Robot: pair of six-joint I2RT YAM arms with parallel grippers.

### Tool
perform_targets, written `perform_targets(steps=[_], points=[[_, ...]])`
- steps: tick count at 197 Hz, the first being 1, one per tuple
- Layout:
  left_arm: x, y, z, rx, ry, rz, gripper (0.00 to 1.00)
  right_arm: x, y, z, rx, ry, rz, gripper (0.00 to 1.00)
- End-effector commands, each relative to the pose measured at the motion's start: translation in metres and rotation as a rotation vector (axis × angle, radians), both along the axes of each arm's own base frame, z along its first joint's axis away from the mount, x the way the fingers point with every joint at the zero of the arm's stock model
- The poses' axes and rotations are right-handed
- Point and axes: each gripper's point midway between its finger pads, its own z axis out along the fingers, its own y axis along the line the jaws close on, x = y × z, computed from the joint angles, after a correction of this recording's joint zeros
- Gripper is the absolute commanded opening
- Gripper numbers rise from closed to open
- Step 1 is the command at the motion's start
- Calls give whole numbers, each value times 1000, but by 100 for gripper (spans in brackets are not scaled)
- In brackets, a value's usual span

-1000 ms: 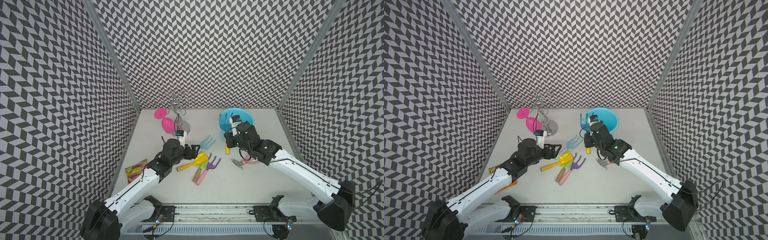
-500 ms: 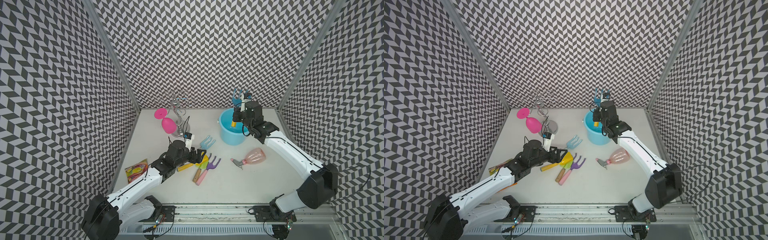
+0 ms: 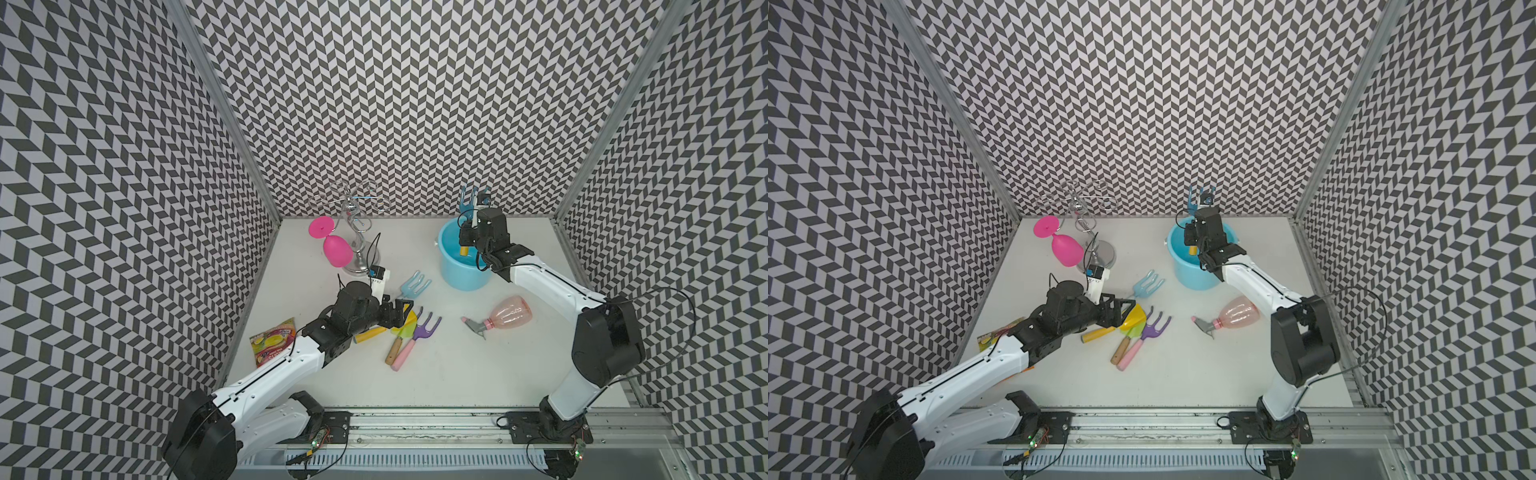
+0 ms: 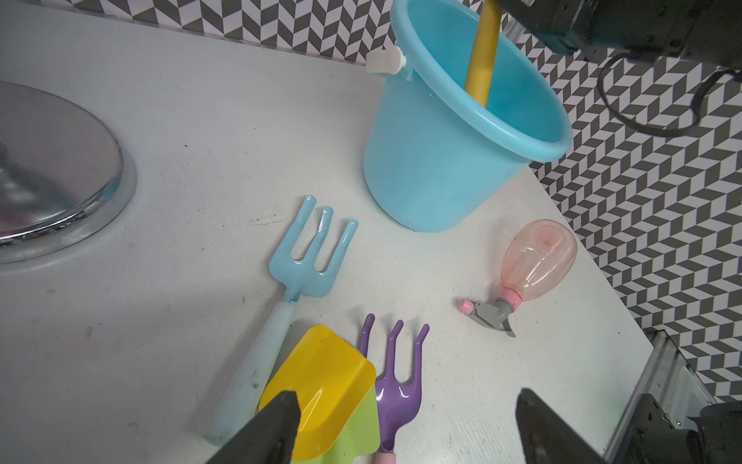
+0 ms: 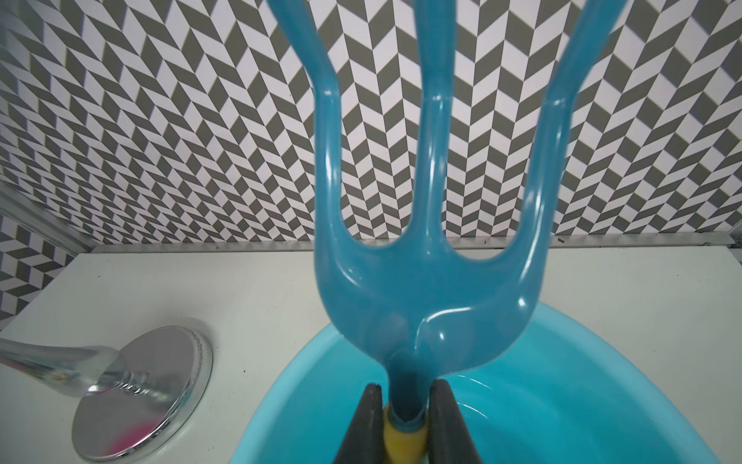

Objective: Organize the gardening tools
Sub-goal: Place the gardening tool in the container.

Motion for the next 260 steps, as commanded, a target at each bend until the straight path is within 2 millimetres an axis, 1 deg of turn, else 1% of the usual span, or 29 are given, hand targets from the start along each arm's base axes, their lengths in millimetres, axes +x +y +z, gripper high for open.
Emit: perform_targets(steps=[1, 22, 63, 93, 104, 130, 144, 156, 179, 195, 201, 222, 237, 260], points=[[1, -1, 6, -14, -16, 8, 86, 9, 0, -7, 7, -19, 1, 11], [1, -1, 5, -16, -12, 10, 86, 12, -2, -22, 2, 10, -5, 11], [2, 0, 5, -13, -14, 16, 86, 12, -3, -39, 3, 54, -4, 14], [2, 0, 4, -9, -13, 20, 86, 10, -2, -49, 11, 76, -5, 22], [2, 0, 3, -9, -13, 20, 86, 9, -3, -51, 10, 80, -7, 28], [3, 0, 1, -5, -7, 19, 86, 7, -4, -52, 13, 90, -13, 37], [3, -1, 0, -5, -5, 18, 86, 7, -5, -48, 15, 85, -13, 40], [3, -1, 1, -4, -6, 17, 86, 6, -5, -41, 19, 77, -14, 41], [3, 0, -1, 2, -6, 16, 86, 3, -5, -19, 40, 49, -12, 44], [3, -1, -1, 8, -7, 14, 86, -1, -7, -1, 56, 24, -14, 46], [3, -1, -2, 12, -6, 13, 86, -3, -8, 5, 60, 20, -13, 47], [4, -2, -5, 28, 4, 6, 86, -12, -13, 28, 73, -13, -24, 51], [4, -3, -7, 39, 10, 0, 86, -21, -17, 45, 88, -41, -27, 52], [4, -1, -14, 63, 28, 3, 82, -39, -21, 64, 122, -51, -19, 52]])
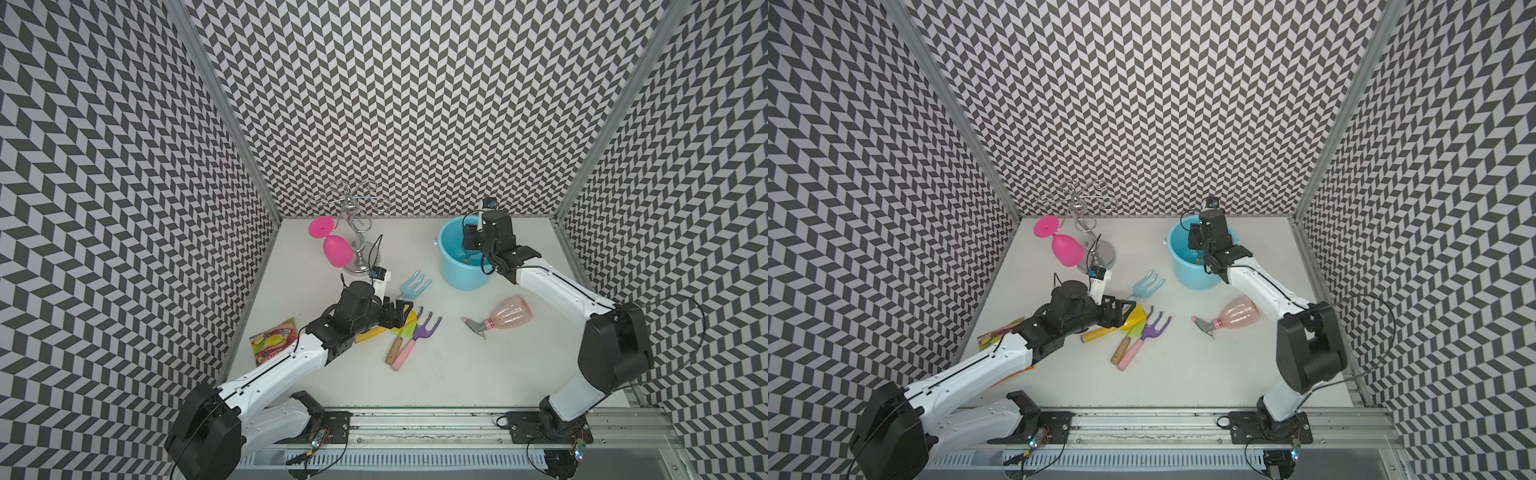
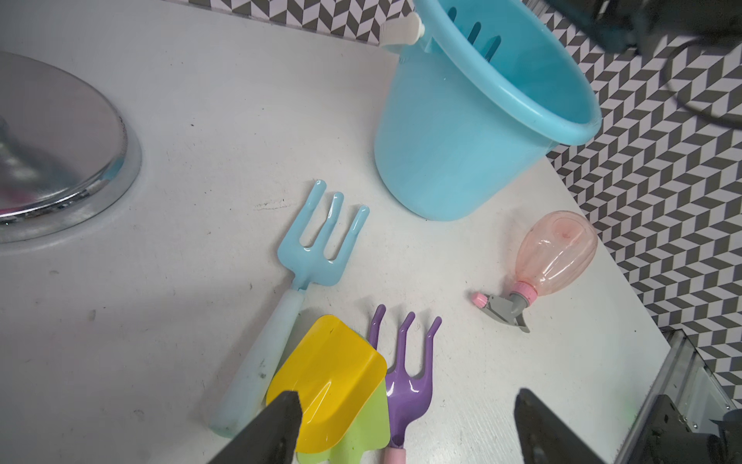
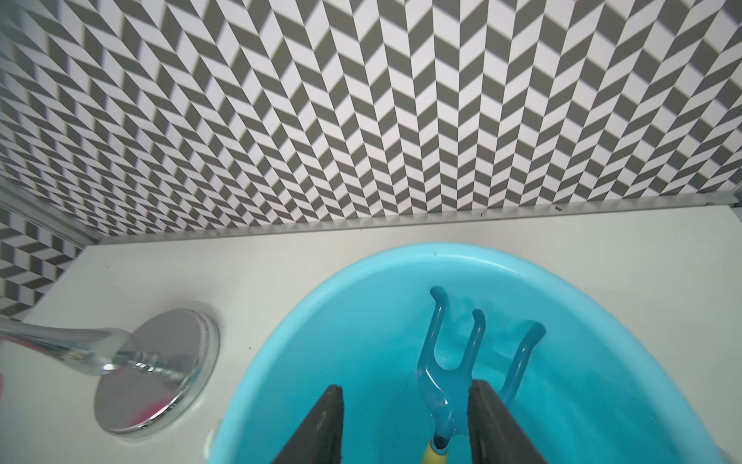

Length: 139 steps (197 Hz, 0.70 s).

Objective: Organize the gardening tools
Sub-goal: Place the gardening tool in the container, then pick up the gardening tool from the center of the board.

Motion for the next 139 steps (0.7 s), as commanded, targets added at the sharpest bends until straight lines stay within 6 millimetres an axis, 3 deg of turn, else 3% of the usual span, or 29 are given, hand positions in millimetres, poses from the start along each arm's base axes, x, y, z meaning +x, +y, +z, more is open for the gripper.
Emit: perform_targets(steps=[1, 35, 87, 139], points=[[2, -2, 3, 23, -12, -7, 82, -16, -8, 47, 64, -78, -9, 52], [-3, -5, -14, 57, 49, -29, 77, -55, -3, 45, 131, -44, 78, 52], [-30, -21, -42, 126, 145, -120, 65, -118, -4, -9, 193, 87, 157, 52], [-73, -42, -79, 220, 237, -233, 59, -156, -7, -67, 215, 224, 179, 52]])
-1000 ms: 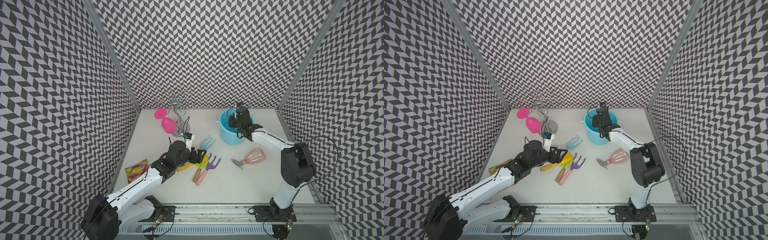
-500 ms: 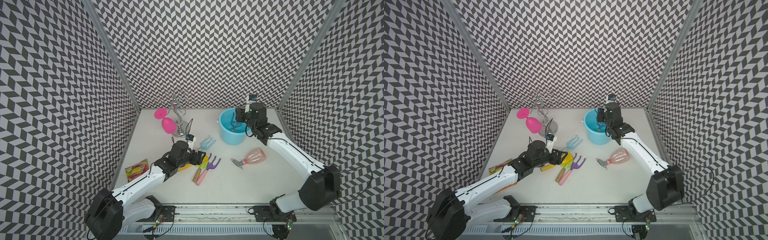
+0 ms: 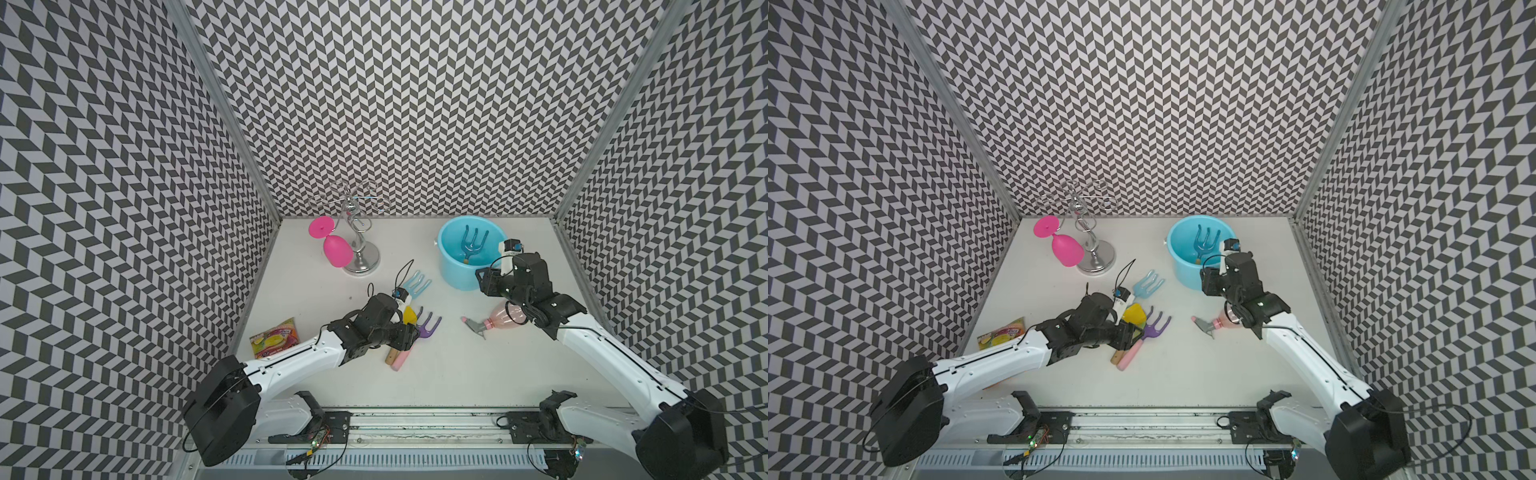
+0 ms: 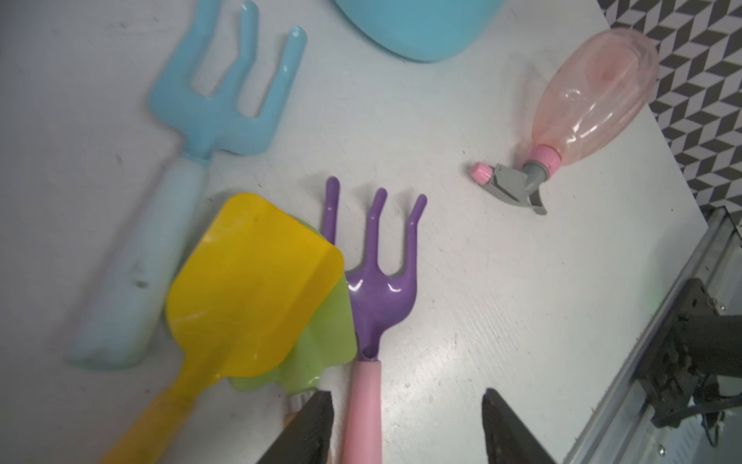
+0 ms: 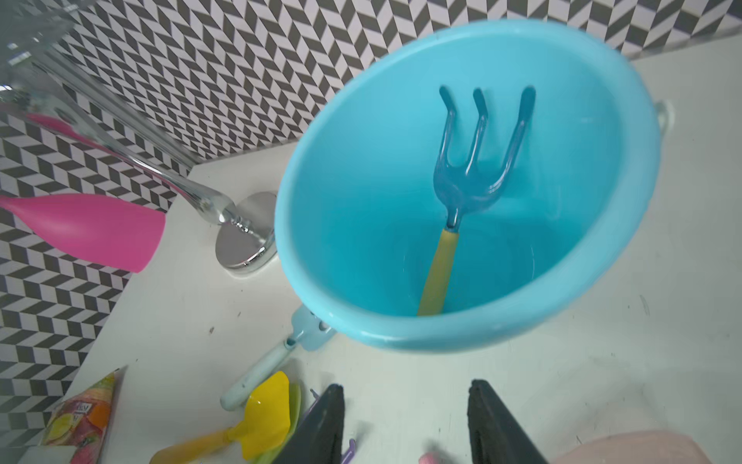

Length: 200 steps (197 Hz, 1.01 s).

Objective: Organize the gardening tools
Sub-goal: Pick up the gardening tool from the center of the board.

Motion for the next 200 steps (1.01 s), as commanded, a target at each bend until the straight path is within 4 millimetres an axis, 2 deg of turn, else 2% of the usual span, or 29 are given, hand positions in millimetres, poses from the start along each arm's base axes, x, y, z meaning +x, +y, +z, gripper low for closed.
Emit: perform_targets(steps=[1, 19, 35, 56, 85, 147, 200], points=[[-14, -6, -12, 52, 38, -35, 59, -13, 6, -8, 50, 23, 28, 52], [-20, -9, -22, 102, 44, -45, 57, -19, 7, -23, 55, 61, 36, 51], [-21, -10, -32, 144, 51, -29, 57, -23, 9, -29, 61, 78, 48, 51], [-19, -10, -41, 187, 49, 8, 58, -26, 12, -29, 64, 79, 63, 51], [-15, -14, -39, 190, 20, 39, 59, -29, 11, -29, 54, 76, 70, 51], [-7, -12, -55, 241, 22, 77, 58, -34, 10, -33, 50, 75, 78, 51], [-10, -22, -66, 262, 34, 43, 46, -36, 9, -39, 50, 85, 70, 51]])
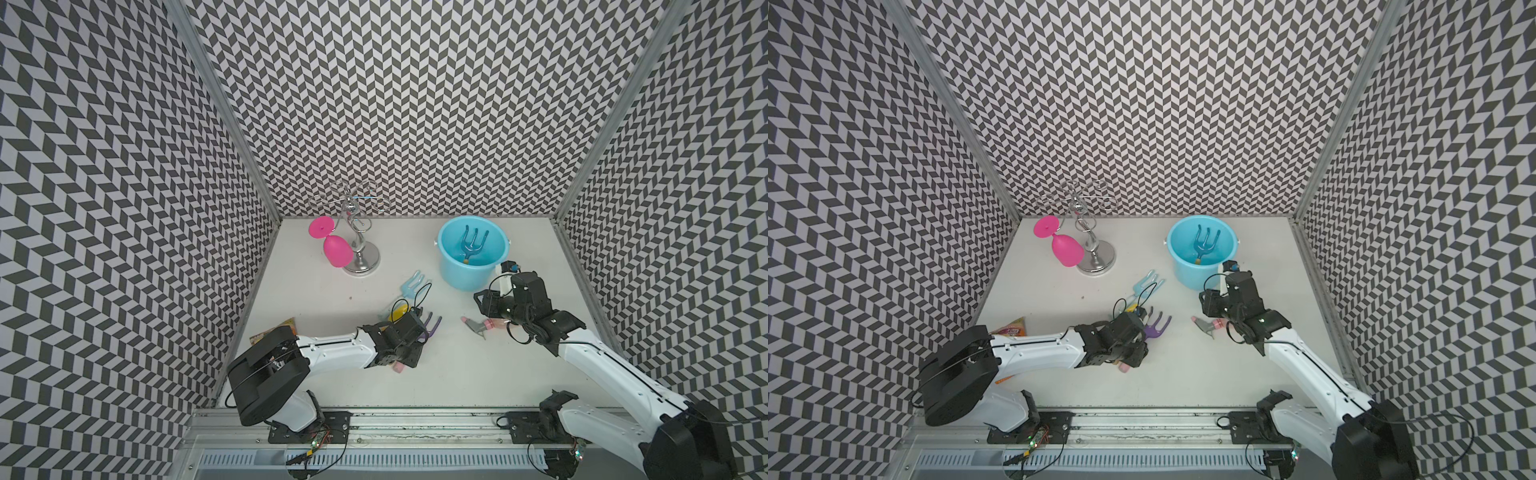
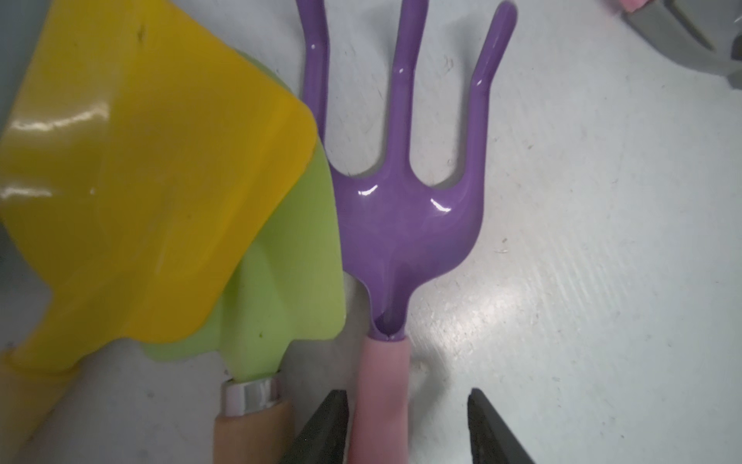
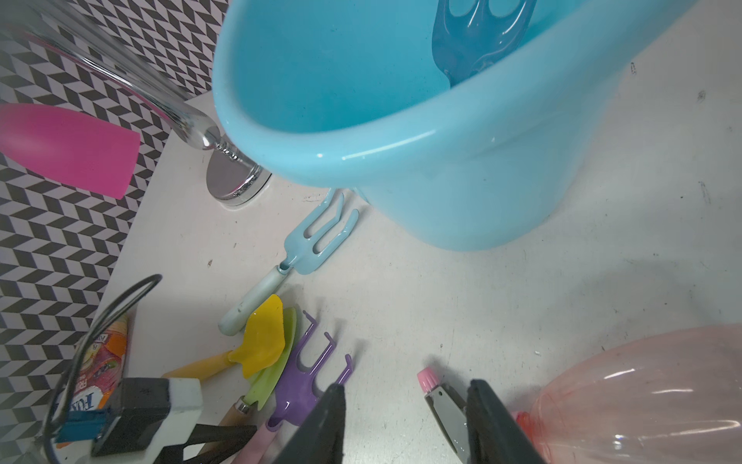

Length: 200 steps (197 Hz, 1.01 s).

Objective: Organize the gardening tools
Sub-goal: Pick up the gardening tool from the center of the board.

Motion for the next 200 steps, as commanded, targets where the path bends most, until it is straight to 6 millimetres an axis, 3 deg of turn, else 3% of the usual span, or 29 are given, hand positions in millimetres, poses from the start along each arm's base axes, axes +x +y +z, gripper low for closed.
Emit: perform_targets(steps=[1, 53, 87, 106, 141, 200], points=[[6, -17, 9, -25, -30, -20, 46, 1, 3, 6, 17, -36, 6, 51], [-3, -21, -1, 42, -41, -56, 33, 1, 1, 5, 20, -36, -7, 51], [-4, -22, 1, 43, -55, -65, 9, 2, 3, 10, 31, -45, -5, 51], [0, -26, 11, 23, -78, -64, 2, 3, 5, 16, 44, -56, 5, 51], [13, -33, 54, -48, -177, -59, 0, 1, 16, 41, 97, -98, 60, 52], [37, -39, 144, -214, -385, -9, 0, -19, 48, 115, 277, -262, 266, 61]])
